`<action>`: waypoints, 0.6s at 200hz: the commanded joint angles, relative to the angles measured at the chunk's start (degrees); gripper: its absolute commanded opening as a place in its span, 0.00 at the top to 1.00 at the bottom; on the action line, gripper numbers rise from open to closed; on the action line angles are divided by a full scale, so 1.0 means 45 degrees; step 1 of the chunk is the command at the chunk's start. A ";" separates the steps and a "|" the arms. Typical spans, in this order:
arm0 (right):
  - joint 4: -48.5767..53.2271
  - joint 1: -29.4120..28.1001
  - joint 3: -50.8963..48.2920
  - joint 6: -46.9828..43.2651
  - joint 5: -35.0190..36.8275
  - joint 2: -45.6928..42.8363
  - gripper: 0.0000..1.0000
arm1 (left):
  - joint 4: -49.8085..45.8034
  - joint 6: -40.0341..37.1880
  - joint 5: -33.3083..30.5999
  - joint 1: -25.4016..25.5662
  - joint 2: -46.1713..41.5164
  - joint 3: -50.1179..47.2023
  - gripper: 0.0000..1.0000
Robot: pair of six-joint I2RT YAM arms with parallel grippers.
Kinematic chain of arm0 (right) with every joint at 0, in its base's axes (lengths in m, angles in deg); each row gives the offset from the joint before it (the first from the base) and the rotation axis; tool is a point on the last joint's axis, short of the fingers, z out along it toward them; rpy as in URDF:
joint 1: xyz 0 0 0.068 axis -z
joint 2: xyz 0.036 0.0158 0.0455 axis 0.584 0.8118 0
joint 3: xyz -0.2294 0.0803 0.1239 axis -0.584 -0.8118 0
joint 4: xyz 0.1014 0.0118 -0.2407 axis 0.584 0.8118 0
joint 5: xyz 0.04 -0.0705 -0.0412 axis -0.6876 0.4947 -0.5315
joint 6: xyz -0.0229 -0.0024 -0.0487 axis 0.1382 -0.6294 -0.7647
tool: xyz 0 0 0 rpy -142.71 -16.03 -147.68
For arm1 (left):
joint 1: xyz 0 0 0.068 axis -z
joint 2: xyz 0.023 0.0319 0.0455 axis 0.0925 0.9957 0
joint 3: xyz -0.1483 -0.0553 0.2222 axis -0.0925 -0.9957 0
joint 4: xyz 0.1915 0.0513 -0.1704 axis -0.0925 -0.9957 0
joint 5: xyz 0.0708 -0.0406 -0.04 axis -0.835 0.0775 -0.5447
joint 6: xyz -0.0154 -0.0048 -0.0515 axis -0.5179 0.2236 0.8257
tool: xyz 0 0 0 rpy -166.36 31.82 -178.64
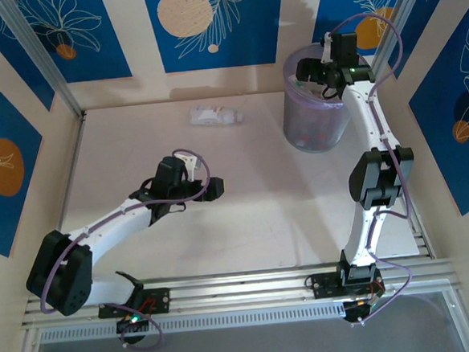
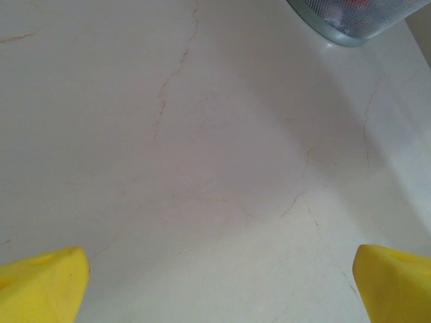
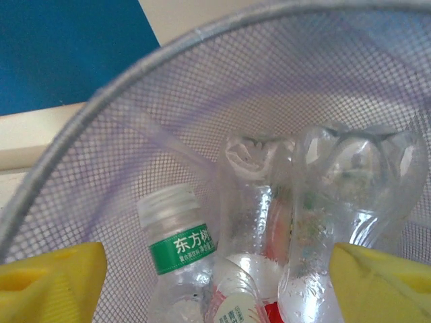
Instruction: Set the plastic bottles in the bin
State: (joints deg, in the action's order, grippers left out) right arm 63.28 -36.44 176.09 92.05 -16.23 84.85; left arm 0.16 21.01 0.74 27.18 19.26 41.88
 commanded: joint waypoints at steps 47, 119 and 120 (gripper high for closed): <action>0.0878 -0.0013 0.0928 -0.0573 -0.0355 -0.1264 0.12 | -0.0474 0.0212 -0.0573 0.0046 0.0279 0.0792 0.00; 0.0950 -0.0769 -0.0471 -0.0785 -0.0572 -0.3522 0.13 | -0.2317 -0.0910 -0.1788 -0.0322 0.1830 0.3414 0.00; 0.0943 -0.0794 -0.0541 -0.0778 -0.0573 -0.3566 0.13 | -0.2354 -0.0939 -0.1792 -0.0324 0.1869 0.3469 0.00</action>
State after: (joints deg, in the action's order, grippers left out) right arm 66.91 -38.10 176.92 89.69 -17.04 74.03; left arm -5.96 19.98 -4.26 26.66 24.51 52.07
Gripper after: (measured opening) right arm 0.869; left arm 0.998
